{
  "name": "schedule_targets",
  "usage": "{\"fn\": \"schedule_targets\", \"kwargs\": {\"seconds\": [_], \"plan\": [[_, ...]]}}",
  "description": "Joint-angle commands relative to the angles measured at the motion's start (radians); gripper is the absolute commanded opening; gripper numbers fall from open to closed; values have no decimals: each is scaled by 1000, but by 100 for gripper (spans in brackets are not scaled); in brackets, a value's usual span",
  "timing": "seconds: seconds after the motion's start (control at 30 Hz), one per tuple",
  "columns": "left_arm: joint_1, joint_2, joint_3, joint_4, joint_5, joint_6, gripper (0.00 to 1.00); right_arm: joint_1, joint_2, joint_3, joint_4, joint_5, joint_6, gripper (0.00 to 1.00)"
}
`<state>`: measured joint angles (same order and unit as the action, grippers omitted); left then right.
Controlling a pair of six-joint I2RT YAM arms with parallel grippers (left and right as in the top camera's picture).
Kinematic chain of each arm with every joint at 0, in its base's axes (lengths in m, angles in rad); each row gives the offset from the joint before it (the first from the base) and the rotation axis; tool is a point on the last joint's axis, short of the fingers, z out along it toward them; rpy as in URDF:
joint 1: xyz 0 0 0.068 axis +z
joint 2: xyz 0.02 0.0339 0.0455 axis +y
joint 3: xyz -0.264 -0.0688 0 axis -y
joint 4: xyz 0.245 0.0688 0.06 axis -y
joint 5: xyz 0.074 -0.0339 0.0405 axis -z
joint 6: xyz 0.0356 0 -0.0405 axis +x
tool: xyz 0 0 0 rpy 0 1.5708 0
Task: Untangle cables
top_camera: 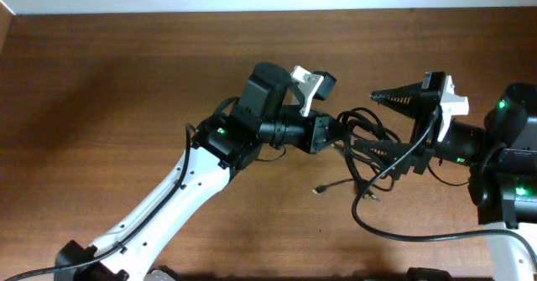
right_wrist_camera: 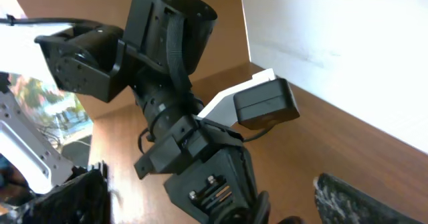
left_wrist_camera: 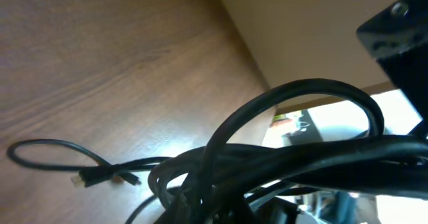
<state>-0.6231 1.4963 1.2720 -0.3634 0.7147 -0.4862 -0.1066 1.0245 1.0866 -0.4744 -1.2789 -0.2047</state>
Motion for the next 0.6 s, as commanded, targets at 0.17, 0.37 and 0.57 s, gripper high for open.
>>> {"fn": "schedule_targets", "kwargs": {"seconds": [0.17,0.37,0.57], "plan": [[74,-8,7,-169,-74,190,0,1,-8,17,-11,87,4,99],[111,-19,7,-317,-297,190,0,2,-8,17,-161,254,3,99],[91,-35,35,-316,-319,362,0,2,-8,17,-363,387,-103,99]]}}
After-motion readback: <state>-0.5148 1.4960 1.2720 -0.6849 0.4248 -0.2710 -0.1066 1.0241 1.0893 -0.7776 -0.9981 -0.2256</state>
